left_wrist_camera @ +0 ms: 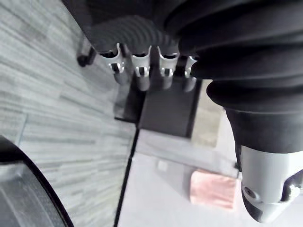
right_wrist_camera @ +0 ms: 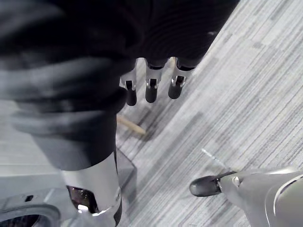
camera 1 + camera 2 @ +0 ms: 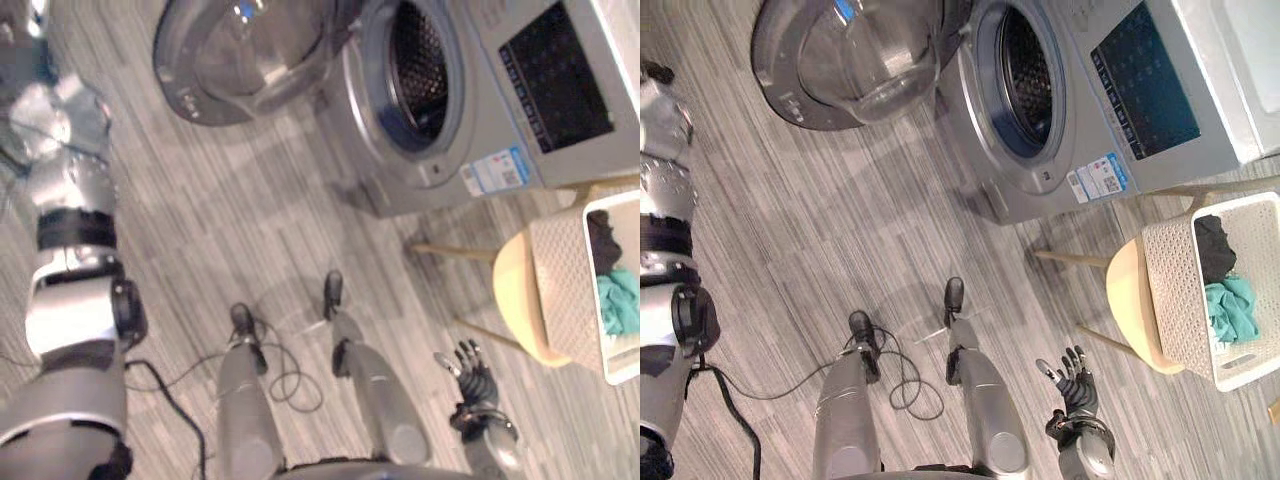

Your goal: Pick up the laundry basket with both hands and put the clothes into the washing machine.

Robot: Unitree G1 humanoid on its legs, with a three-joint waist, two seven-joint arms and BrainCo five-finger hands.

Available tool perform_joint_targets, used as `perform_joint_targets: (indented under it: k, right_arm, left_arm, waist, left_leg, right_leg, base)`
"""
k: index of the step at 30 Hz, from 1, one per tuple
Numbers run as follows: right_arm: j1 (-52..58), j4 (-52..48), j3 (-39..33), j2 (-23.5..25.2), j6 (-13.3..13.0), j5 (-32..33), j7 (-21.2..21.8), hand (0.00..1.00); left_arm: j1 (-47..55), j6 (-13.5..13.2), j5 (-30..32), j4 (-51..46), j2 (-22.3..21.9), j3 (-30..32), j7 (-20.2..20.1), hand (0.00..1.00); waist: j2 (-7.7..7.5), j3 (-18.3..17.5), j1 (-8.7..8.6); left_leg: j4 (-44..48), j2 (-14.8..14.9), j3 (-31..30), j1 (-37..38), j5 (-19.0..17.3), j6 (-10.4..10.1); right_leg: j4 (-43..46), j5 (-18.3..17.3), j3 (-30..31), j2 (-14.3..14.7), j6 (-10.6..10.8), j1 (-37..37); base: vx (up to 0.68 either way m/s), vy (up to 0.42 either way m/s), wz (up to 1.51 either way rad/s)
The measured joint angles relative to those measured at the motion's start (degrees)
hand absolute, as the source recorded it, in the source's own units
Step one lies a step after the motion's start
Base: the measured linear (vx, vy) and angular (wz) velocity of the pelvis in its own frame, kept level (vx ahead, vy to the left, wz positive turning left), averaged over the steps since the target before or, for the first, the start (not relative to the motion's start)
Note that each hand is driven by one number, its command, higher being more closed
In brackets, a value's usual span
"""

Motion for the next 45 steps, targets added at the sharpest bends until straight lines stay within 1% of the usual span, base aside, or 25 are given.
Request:
perform_joint_targets:
  k: [2, 3, 4, 5, 7, 8, 11, 13, 15, 19, 22, 24, 25, 30, 33, 35, 36, 37, 38, 39, 40, 41, 42, 44, 45]
  right_arm:
    - [-1.3, 3.2, -0.2, -0.3, 0.2, -0.1, 0.1, 0.0]
    - [-1.5, 3.6, -0.3, -0.3, 0.2, -0.1, 0.1, 0.0]
    - [-2.5, 6.2, -1.3, -0.2, 0.8, -0.3, 0.3, 0.0]
    - [-2.5, 7.3, -2.0, -0.2, 1.1, -0.5, 0.3, 0.0]
    - [-2.6, 12.2, -4.9, -0.2, 1.7, -1.0, 0.5, 0.0]
    - [-3.1, 17.1, -7.2, -0.2, 2.5, -1.4, 0.8, 0.0]
    - [-6.2, 27.5, -11.6, -0.2, 4.5, -3.6, 1.7, 0.0]
    - [-8.1, 34.0, -14.1, 0.0, 5.9, -5.8, 1.7, 0.0]
    - [-9.2, 37.0, -15.8, 0.2, 6.8, -7.8, 1.9, 0.0]
    - [-11.1, 40.6, -16.5, 0.8, 7.5, -10.1, 1.5, 0.0]
    - [-12.2, 42.9, -16.5, 1.1, 7.7, -10.2, 1.6, 0.0]
    - [-13.1, 44.3, -16.5, 1.0, 7.8, -11.1, 1.5, 0.0]
    - [-13.7, 45.1, -16.5, 1.1, 7.8, -11.8, 1.6, 0.0]
    - [-13.5, 46.5, -16.6, 1.1, 7.8, -12.0, 1.6, 0.0]
    - [-13.5, 46.3, -17.8, 1.9, 7.6, -11.0, 1.7, 0.0]
    - [-13.5, 45.2, -18.3, 2.8, 7.2, -9.5, 1.7, 0.0]
    - [-13.2, 43.5, -18.2, 3.6, 7.2, -9.0, 1.7, 0.0]
    - [-13.0, 41.4, -18.2, 4.6, 7.3, -8.6, 1.7, 0.0]
    - [-13.1, 40.6, -18.1, 4.7, 7.1, -8.2, 1.7, 0.0]
    - [-14.8, 40.7, -17.1, 4.7, 6.9, -7.8, 1.6, 0.0]
    - [-16.5, 41.0, -16.1, 4.6, 6.9, -7.8, 1.5, 0.0]
    - [-16.8, 40.9, -15.7, 4.5, 6.9, -7.8, 1.5, 0.0]
    - [-16.7, 41.0, -15.7, 4.3, 6.8, -7.8, 1.3, 0.0]
    - [-16.2, 41.1, -15.7, 3.9, 6.5, -7.8, 0.9, 0.0]
    - [-16.2, 41.3, -15.7, 3.6, 6.5, -7.8, 0.6, 0.0]
  left_arm:
    - [7.8, -0.1, 0.0, -7.2, -3.3, -0.2, 0.0, 0.0]
    - [8.9, -0.2, 0.0, -8.4, -3.7, -0.2, 0.0, 0.0]
    - [15.1, -1.1, 0.1, -13.9, -5.6, -0.4, -0.1, 0.0]
    - [17.5, -1.6, 0.1, -15.9, -6.8, -0.4, -0.1, 0.0]
    - [26.2, -3.0, 1.5, -21.4, -11.3, -0.5, -0.2, 0.0]
    - [32.6, -4.1, 2.8, -23.1, -14.6, -0.7, -1.3, 0.0]
    - [41.0, -4.1, 2.4, -22.3, -18.8, -0.8, -3.8, 0.0]
    - [46.8, -4.0, 2.3, -22.1, -23.3, -1.8, -5.5, 0.0]
    - [51.5, -4.0, 2.2, -20.3, -27.1, -3.4, -6.6, 0.0]
    - [58.6, -2.8, 1.8, -6.8, -33.1, -4.1, -8.7, 0.0]
    - [61.1, -1.5, 4.7, 4.2, -34.5, -4.4, -9.6, 0.0]
    - [62.1, -0.3, 8.7, 10.6, -35.2, -4.4, -10.1, 0.0]
    - [62.7, 1.0, 11.4, 14.7, -35.6, -4.4, -10.4, 0.0]
    - [63.0, 1.6, 16.6, 18.3, -34.9, -3.3, -12.7, 0.0]
    - [62.1, 1.8, 21.6, 20.1, -34.7, -2.6, -14.0, 0.0]
    - [61.4, 2.1, 25.0, 20.6, -34.9, -1.0, -14.3, 0.0]
    - [61.1, 2.5, 26.3, 20.5, -35.5, 0.0, -14.3, 0.0]
    - [60.9, 2.7, 27.6, 20.3, -35.0, 0.9, -14.4, 0.0]
    - [60.6, 2.7, 28.3, 20.2, -35.2, 1.0, -14.3, 0.0]
    - [60.6, 3.2, 29.6, 20.3, -35.9, 0.5, -14.4, 0.0]
    - [60.3, 3.2, 29.9, 20.0, -35.5, -0.8, -14.5, 0.0]
    - [60.1, 3.5, 30.1, 20.0, -35.3, -1.8, -14.5, 0.0]
    - [59.8, 4.0, 30.2, 20.1, -34.9, -3.8, -14.5, 0.0]
    - [59.3, 4.0, 29.9, 20.1, -33.8, -6.3, -14.4, 0.0]
    - [58.6, 4.0, 29.4, 20.2, -33.3, -7.6, -14.3, 0.0]
  waist:
    - [1.11, -0.8, 1.26]
    - [1.19, -1.0, 1.29]
    - [2.07, -1.8, 1.32]
    - [2.51, -2.6, 1.62]
    - [4.35, -4.7, 2.46]
    - [5.43, -6.8, 2.55]
    - [6.41, -8.9, 2.5]
    - [6.96, -10.5, 2.46]
    - [7.07, -12.2, 2.45]
    - [7.13, -15.4, 2.35]
    - [7.16, -17.4, 2.43]
    - [7.22, -17.7, 2.42]
    - [7.18, -17.7, 2.35]
    - [7.06, -18.9, 2.23]
    - [6.34, -18.9, 1.58]
    - [5.97, -18.8, 0.87]
    - [5.5, -18.6, 0.77]
    - [4.9, -18.4, 0.68]
    - [5.36, -18.6, 0.6]
    - [7.78, -18.1, 0.66]
    - [7.01, -17.6, 0.78]
    - [7.31, -17.1, 0.7]
    - [6.53, -17.4, 0.45]
    - [5.47, -17.7, 0.11]
    - [5.18, -17.7, -0.49]
  left_leg:
    - [-1.2, -0.7, -0.1, 3.0, 0.0, 0.0]
    - [-1.4, -0.8, -0.2, 3.4, 0.0, 0.0]
    - [-2.6, -1.6, -0.1, 5.4, 0.2, 0.2]
    - [-3.1, -1.9, -0.1, 6.2, 0.2, 0.4]
    - [-5.5, -3.3, -0.1, 9.5, 0.7, 0.6]
    - [-7.6, -4.4, -0.2, 11.6, 1.5, 0.9]
    - [-10.6, -5.9, -0.8, 15.9, 2.2, 1.0]
    - [-12.2, -6.7, -1.6, 18.2, 2.2, 1.0]
    - [-13.7, -7.5, -2.0, 20.0, 2.6, 1.6]
    - [-16.4, -8.9, -2.0, 25.1, 2.7, 1.7]
    - [-17.9, -9.6, -1.8, 27.9, 2.7, 1.7]
    - [-18.0, -9.9, -1.6, 29.5, 2.5, 1.9]
    - [-18.1, -10.0, -1.6, 30.5, 2.3, 2.2]
    - [-19.5, -10.8, -1.0, 32.4, 2.2, 2.3]
    - [-19.9, -11.1, 2.0, 33.3, 1.8, 2.5]
    - [-19.1, -11.3, 5.8, 33.6, 1.1, 2.7]
    - [-17.5, -11.2, 9.2, 33.5, 0.0, 2.9]
    - [-15.9, -10.9, 13.9, 33.4, -0.8, 4.2]
    - [-16.2, -10.3, 16.1, 33.2, -1.0, 4.6]
    - [-16.7, -7.3, 21.7, 33.4, -0.9, 4.7]
    - [-16.9, -6.0, 26.5, 35.2, -0.7, 4.4]
    - [-17.0, -5.7, 28.4, 35.8, -0.7, 4.3]
    - [-16.9, -5.7, 30.9, 37.5, -0.5, 4.0]
    - [-15.8, -5.8, 31.5, 39.0, -0.2, 3.5]
    - [-15.1, -5.8, 31.5, 39.2, 0.1, 3.0]
  right_leg:
    - [2.8, -2.0, -0.8, -0.6, -0.1, 1.7]
    - [3.0, -2.3, -0.9, -0.7, 0.0, 1.9]
    - [3.8, -3.1, -1.3, -1.3, 0.3, 3.4]
    - [4.1, -3.4, -1.3, -1.6, 0.3, 3.7]
    - [4.2, -4.3, -1.4, -2.5, 0.9, 6.2]
    - [4.2, -4.8, -1.5, -3.3, 1.5, 7.6]
    - [3.6, -5.2, -1.6, -4.2, 2.0, 10.7]
    - [1.9, -5.1, -1.8, -4.6, 2.2, 13.6]
    - [0.0, -4.7, -2.4, -5.1, 2.8, 16.0]
    - [-3.1, -4.1, -2.3, -5.5, 3.8, 21.3]
    - [-4.0, -4.5, -1.9, -5.8, 4.7, 23.7]
    - [-4.0, -4.6, -1.4, -6.0, 4.9, 24.8]
    - [-4.0, -4.7, -1.1, -6.1, 5.1, 25.7]
    - [-3.9, -4.6, 0.6, -6.3, 5.4, 26.2]
    - [-2.5, -4.6, 4.2, -6.1, 5.8, 24.6]
    - [-1.5, -4.1, 7.9, -5.8, 6.5, 22.2]
    - [-1.2, -3.6, 10.5, -5.3, 6.8, 20.7]
    - [-3.1, -5.5, 10.9, -5.2, 7.2, 19.6]
    - [-4.4, -8.3, 8.2, -5.2, 5.9, 19.4]
    - [-0.9, -11.6, -4.4, -6.1, 1.1, 17.2]
    - [9.1, -13.6, -18.1, -9.5, -1.9, 14.6]
    - [13.6, -14.7, -23.0, -11.4, -3.3, 14.2]
    - [19.5, -15.5, -27.8, -14.2, -4.3, 15.0]
    - [20.8, -14.7, -25.6, -15.9, -3.0, 18.0]
    - [19.3, -15.4, -23.8, -15.9, 0.7, 18.9]
  base:
    - [0.02, 0.002, 0.21]
    - [0.03, 0.003, 0.25]
    - [0.03, 0.011, 0.2]
    - [0.05, 0.015, 0.22]
    - [0.08, 0.03, 0.19]
    - [0.1, 0.04, 0.22]
    - [0.08, 0.039, 0.13]
    - [0.03, 0.056, 0.17]
    - [0.03, 0.058, 0.2]
    - [0.03, 0.049, 0.05]
    - [0.03, 0.049, -0.02]
    - [0.02, 0.047, -0.09]
    - [0.0, 0.04, -0.11]
    - [-0.01, 0.027, -0.15]
    - [-0.05, 0.042, -0.63]
    - [-0.01, 0.047, -0.96]
    - [-0.07, 0.059, -1.47]
    - [-0.12, 0.064, -1.62]
    - [-0.14, 0.054, -1.93]
    - [-0.1, 0.045, -2.16]
    - [-0.03, 0.035, -2.13]
    - [0.05, 0.022, -1.83]
    - [0.09, -0.041, -1.43]
    - [0.09, -0.135, -1.08]
    - [0.09, -0.228, -0.5]
